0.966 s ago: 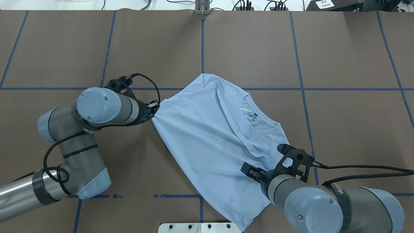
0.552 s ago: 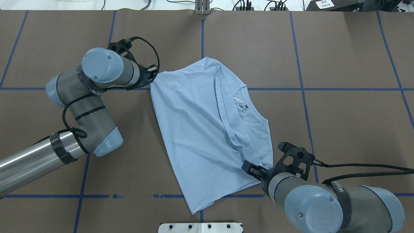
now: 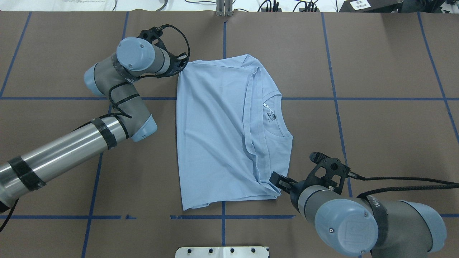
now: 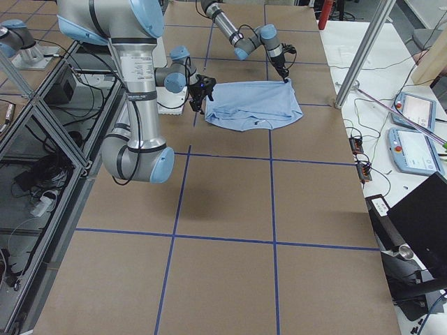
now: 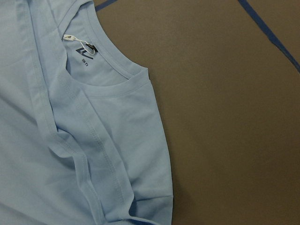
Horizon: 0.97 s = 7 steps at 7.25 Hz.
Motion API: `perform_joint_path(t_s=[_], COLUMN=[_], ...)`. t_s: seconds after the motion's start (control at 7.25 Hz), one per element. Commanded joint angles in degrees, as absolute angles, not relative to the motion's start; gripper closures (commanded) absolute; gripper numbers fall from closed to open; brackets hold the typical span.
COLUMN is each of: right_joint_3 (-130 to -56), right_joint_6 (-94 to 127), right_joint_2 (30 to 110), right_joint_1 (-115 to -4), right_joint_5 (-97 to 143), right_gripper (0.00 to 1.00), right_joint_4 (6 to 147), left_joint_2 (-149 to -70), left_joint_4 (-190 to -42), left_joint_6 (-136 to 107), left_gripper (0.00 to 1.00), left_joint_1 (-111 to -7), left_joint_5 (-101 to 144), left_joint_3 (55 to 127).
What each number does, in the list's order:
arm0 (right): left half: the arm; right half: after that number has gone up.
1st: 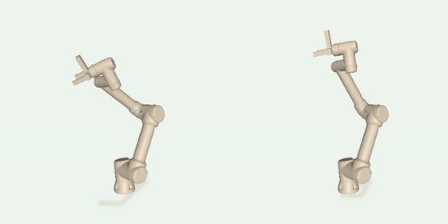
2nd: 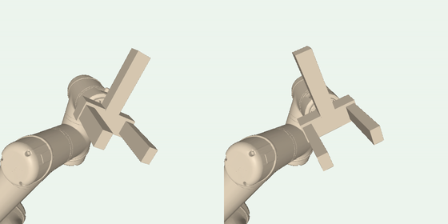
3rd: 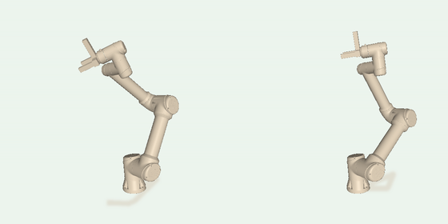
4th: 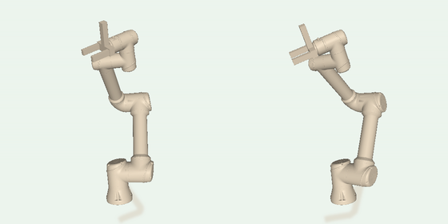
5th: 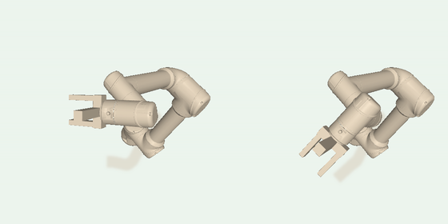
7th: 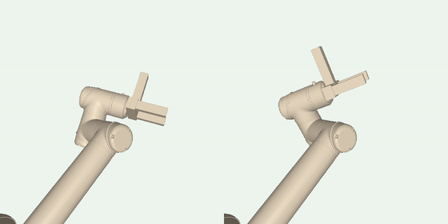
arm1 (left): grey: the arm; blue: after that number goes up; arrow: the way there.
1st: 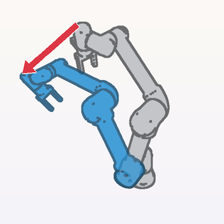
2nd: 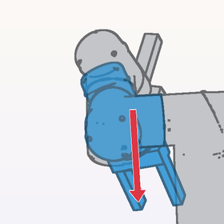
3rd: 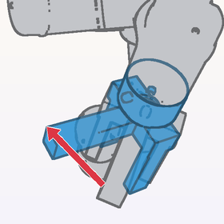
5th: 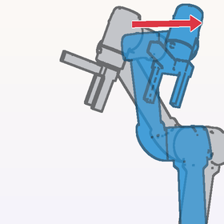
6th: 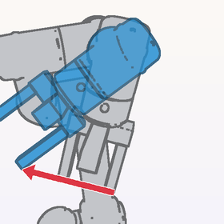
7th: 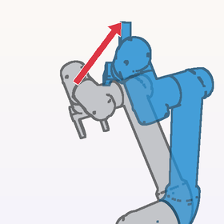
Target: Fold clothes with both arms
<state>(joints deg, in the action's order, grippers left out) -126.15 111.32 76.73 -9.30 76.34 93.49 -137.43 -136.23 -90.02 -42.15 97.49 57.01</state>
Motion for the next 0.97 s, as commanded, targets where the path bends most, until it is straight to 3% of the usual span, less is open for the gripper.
perform_joint_path(t_s=[0.0, 0.28, 0.69, 0.83], right_joint_3=[-120.4, -118.4, -117.5, -115.4], right_joint_6=[108.6, 104.2, 99.9, 99.2], right_joint_2=[71.4, 70.1, 68.2, 66.8], right_joint_1=[-12.6, -16.3, -20.0, -21.4], right_joint_5=[76.3, 76.5, 76.7, 76.8], right_gripper=[0.0, 0.0, 0.0, 0.0], right_joint_4=[93.3, 92.9, 93.0, 92.9], left_joint_2=[-141.2, -142.4, -143.5, -143.5], left_joint_4=[-140.4, -145.1, -145.7, -145.6], left_joint_6=[-89.1, -86.3, -82.4, -81.2], left_gripper=[1.0, 1.0, 0.96, 0.28], left_joint_1=[-42.3, -42.3, -43.8, -44.2], left_joint_5=[97.5, 97.5, 97.4, 97.4], left_joint_3=[49.9, 44.9, 43.6, 43.9])
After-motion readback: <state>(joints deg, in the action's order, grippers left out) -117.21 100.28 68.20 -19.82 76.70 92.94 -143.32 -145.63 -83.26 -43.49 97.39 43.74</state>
